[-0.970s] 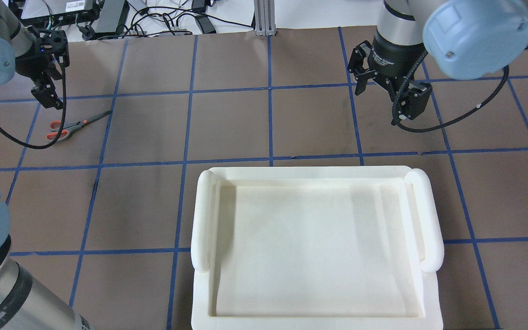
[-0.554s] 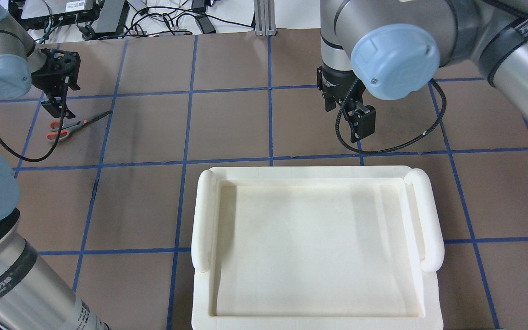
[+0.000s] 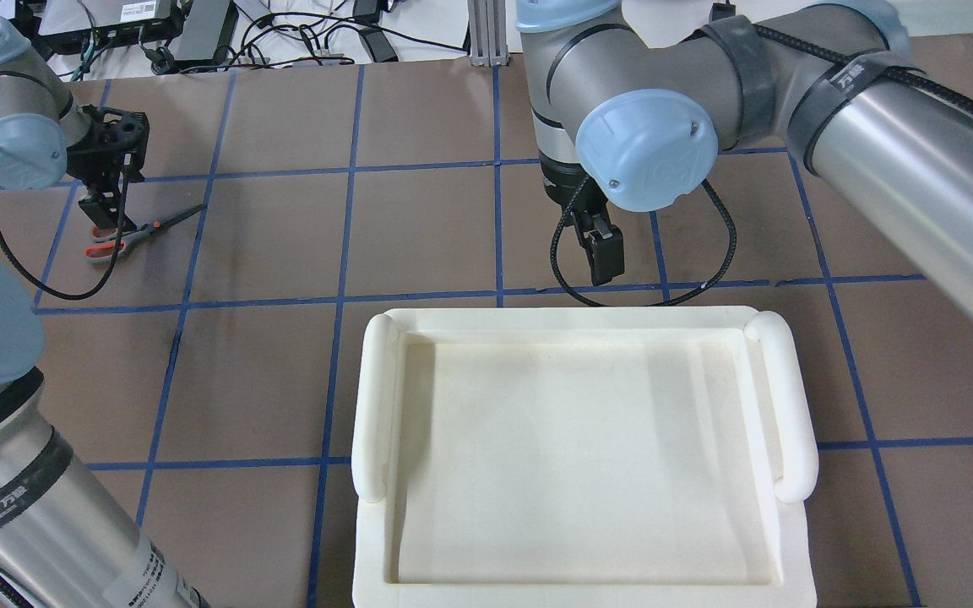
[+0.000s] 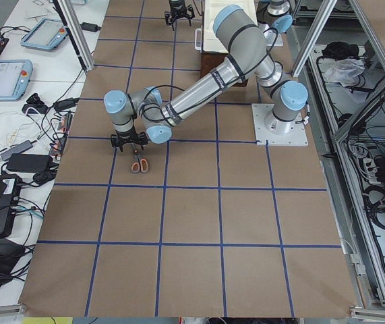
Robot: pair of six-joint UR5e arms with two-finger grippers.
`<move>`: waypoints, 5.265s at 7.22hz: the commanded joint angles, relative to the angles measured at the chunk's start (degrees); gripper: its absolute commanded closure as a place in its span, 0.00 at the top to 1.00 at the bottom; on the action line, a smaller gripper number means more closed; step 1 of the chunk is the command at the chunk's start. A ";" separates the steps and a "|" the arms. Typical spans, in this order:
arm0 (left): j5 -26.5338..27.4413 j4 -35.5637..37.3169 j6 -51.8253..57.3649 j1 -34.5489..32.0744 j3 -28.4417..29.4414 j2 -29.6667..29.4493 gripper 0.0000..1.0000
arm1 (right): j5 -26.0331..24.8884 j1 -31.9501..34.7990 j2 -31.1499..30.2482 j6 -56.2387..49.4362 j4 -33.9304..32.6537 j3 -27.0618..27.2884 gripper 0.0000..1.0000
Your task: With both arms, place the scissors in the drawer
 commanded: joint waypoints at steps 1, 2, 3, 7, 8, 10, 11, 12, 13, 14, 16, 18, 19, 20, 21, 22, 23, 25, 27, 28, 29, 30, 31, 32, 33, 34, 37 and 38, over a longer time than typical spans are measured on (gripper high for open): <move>-0.04 0.00 -0.21 0.38 -0.05 -1.83 1.00 | 2.79 0.65 1.69 3.94 -0.29 0.01 1.00; -0.82 0.00 0.40 1.69 -0.05 -2.01 1.00 | 4.36 1.26 2.84 6.83 -0.21 0.01 1.00; -0.92 -0.08 0.23 1.87 -0.48 -2.01 0.99 | 4.64 1.35 3.54 7.38 0.14 0.01 1.00; -0.39 0.00 -0.56 1.79 -0.84 -2.10 0.94 | 4.55 1.35 3.90 8.96 1.46 0.01 1.00; -0.22 0.09 -0.65 1.79 -1.53 -1.75 0.93 | 4.47 1.35 4.08 8.97 2.86 -0.08 1.00; -0.30 4.28 -0.47 1.79 -3.38 -1.57 0.79 | 4.55 1.27 4.08 9.05 3.22 -0.17 1.00; -0.30 6.66 -0.12 1.70 -5.13 -1.05 0.71 | 4.55 1.35 4.08 9.05 3.22 -0.78 1.00; -0.30 6.95 -0.12 1.70 -5.32 -0.70 0.61 | 4.55 1.35 4.08 9.49 3.74 -0.96 1.00; -0.21 6.95 -0.38 1.53 -5.50 -0.43 0.52 | 4.55 1.27 4.17 9.84 5.40 -0.96 1.00; -0.21 6.95 -0.38 1.52 -5.50 -0.26 0.50 | 4.64 1.35 4.51 9.85 6.20 -0.87 1.00; -0.21 6.86 -0.56 1.44 -5.50 0.44 0.38 | 5.69 1.27 5.40 10.19 7.69 -0.87 1.00; -0.21 6.43 -0.65 0.91 -5.50 1.76 0.26 | 7.00 1.35 5.48 10.20 7.70 -0.87 0.99; -0.30 6.16 -0.65 0.91 -5.50 2.29 0.24 | 7.19 1.27 5.57 10.20 7.62 -0.87 0.99; -0.56 6.07 -0.65 0.91 -5.58 2.55 0.24 | 7.80 1.35 6.01 10.11 7.44 -0.78 0.99; -0.57 6.07 -0.65 0.91 -5.76 2.38 0.24 | 7.72 1.27 6.88 10.11 7.35 -0.78 0.99; -0.39 6.16 -0.65 0.91 -5.67 2.29 0.46 | 7.80 1.35 6.98 10.02 7.27 -0.87 0.99; -0.48 6.24 -0.65 0.91 -5.67 2.12 0.68 | 7.80 1.35 6.98 9.85 7.18 -0.87 0.99; -0.74 6.68 -0.65 1.08 -5.50 1.42 0.91 | 7.80 1.35 7.07 9.14 6.83 -0.69 1.00; -0.57 6.77 0.32 1.35 -5.41 0.80 0.91 | 7.80 1.35 7.07 8.71 6.74 -0.26 1.00; -0.57 6.77 0.49 1.44 -5.41 0.28 0.90 | 7.80 1.35 7.07 8.70 6.65 -0.25 1.00; -0.30 6.69 0.41 1.52 -5.32 0.27 0.83 | 7.72 1.35 7.07 8.44 6.56 -0.34 1.00; -0.39 6.68 0.50 1.61 -5.32 0.10 0.83 | 7.54 1.35 7.15 7.31 4.65 -0.34 1.00; -0.56 6.68 0.50 1.96 -5.32 0.01 0.83 | 7.02 1.27 7.15 6.60 2.54 -0.43 1.00; -0.57 6.68 0.50 2.05 -5.32 0.01 0.81 | 6.75 1.27 7.15 5.90 0.43 -0.60 1.00; -0.74 6.68 0.50 2.23 -5.32 0.01 0.74 | 5.10 1.27 7.07 3.37 -0.02 -0.87 1.00; -0.83 6.68 0.50 2.23 -5.41 -0.08 0.63 | 4.82 1.09 7.15 3.08 -0.38 -0.96 1.00; -0.92 6.68 0.50 2.23 -5.41 -0.08 0.51 | 4.73 0.74 7.15 2.55 -1.95 -1.05 1.00; -0.92 6.68 0.50 2.23 -5.41 -0.08 0.48 | 4.73 0.65 7.59 2.03 -2.14 -1.57 1.00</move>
